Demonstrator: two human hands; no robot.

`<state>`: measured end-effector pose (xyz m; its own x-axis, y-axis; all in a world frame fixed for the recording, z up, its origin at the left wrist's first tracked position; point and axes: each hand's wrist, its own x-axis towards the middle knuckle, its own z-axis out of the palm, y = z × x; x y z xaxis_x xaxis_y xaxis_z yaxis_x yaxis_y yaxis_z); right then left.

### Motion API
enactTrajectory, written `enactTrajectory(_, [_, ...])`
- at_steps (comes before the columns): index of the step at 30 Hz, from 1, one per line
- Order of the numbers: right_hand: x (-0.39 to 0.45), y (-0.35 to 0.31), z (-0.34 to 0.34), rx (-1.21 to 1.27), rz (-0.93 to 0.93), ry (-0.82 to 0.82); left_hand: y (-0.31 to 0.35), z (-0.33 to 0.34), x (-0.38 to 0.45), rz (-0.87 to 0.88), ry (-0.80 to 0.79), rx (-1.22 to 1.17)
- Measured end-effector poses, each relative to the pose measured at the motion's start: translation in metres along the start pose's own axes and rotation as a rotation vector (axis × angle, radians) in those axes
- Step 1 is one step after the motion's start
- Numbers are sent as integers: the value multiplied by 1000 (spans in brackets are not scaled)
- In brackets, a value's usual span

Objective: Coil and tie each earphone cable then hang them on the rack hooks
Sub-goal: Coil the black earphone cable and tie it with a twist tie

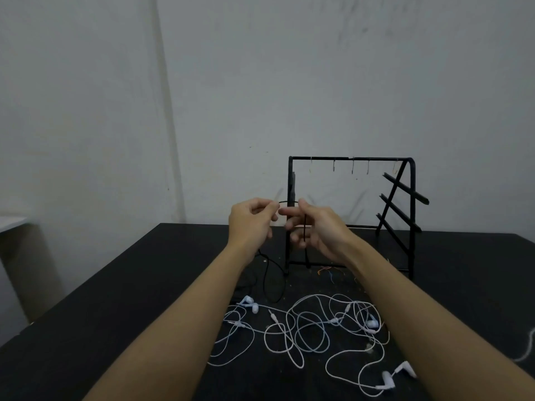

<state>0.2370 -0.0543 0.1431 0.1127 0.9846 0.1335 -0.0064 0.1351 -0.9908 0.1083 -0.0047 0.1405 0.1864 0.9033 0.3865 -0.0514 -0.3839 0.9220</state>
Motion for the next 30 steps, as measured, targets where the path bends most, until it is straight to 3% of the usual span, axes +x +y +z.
enactTrajectory(6, [3, -12, -17, 277, -185, 324, -8, 2, -4, 32, -353, 144])
enactTrajectory(8, [2, -15, -27, 297, -177, 359, -9, 0, -4, 69, -316, 109])
enactTrajectory(11, [-1, -12, -27, 292, -141, 337, -6, 4, -3, 58, -230, -3])
enactTrajectory(17, [-2, -12, -17, 476, -87, 224, -12, 19, -6, 108, -355, 221])
enactTrajectory(23, [-2, -17, -22, 567, -101, 283, -17, 12, -9, 143, -385, 215])
enactTrajectory(30, [-4, -26, -32, 688, -148, 280, -24, 0, -19, -8, -714, 235])
